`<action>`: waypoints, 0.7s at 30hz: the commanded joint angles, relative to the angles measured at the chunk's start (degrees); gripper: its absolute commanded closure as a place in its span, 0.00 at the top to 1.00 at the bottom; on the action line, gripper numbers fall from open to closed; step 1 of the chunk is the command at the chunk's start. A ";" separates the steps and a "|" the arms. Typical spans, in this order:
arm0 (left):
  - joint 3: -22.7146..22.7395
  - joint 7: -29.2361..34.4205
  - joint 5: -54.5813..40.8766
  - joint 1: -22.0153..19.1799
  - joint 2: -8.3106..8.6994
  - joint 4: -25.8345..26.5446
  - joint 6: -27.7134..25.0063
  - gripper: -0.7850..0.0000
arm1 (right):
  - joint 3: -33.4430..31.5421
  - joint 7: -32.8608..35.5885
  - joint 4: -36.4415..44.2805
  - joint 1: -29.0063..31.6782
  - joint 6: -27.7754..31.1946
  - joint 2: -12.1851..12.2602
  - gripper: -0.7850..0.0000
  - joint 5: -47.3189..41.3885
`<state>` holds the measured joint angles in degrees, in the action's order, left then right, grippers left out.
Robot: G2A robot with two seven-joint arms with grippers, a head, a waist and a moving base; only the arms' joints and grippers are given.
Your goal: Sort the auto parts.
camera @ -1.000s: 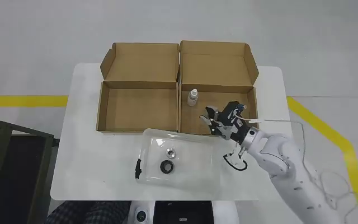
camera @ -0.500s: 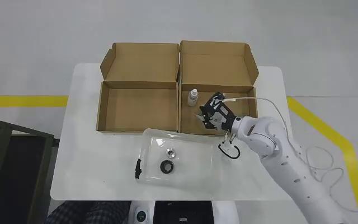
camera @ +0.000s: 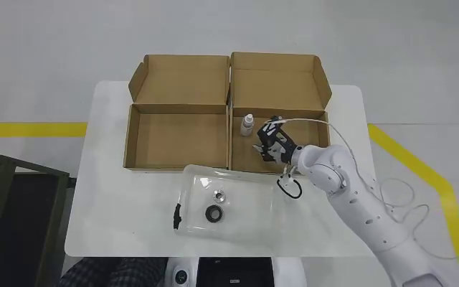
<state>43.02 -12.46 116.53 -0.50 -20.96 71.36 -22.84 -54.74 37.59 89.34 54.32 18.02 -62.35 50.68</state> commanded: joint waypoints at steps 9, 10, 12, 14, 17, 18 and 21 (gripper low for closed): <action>0.00 0.00 0.00 0.00 0.00 0.00 0.00 1.00 | -2.14 0.08 4.27 1.67 1.58 0.32 1.00 0.26; 0.00 0.00 0.00 0.00 0.00 0.00 0.00 1.00 | -2.88 0.23 6.03 2.56 2.11 0.57 1.00 0.49; 0.00 0.00 0.00 0.00 0.00 0.00 0.00 1.00 | -4.59 0.22 9.74 4.80 4.62 1.09 1.00 -1.16; 0.00 0.00 0.00 0.00 0.00 0.00 0.00 1.00 | -6.28 0.99 14.33 6.93 6.78 1.71 1.00 -0.37; 0.00 0.00 0.00 0.00 0.00 0.00 0.00 1.00 | -8.49 0.82 21.06 10.76 9.48 2.51 1.00 0.69; 0.00 0.00 0.00 0.00 0.00 0.00 0.00 1.00 | -9.00 0.50 22.86 11.98 10.59 2.73 1.00 1.25; 0.00 0.00 0.00 0.00 0.00 0.00 0.00 1.00 | -9.53 -0.96 26.47 14.71 13.73 3.17 1.00 3.53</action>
<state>43.02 -12.46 116.53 -0.50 -20.96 71.36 -22.84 -64.26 37.15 114.88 68.31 30.87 -59.27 53.36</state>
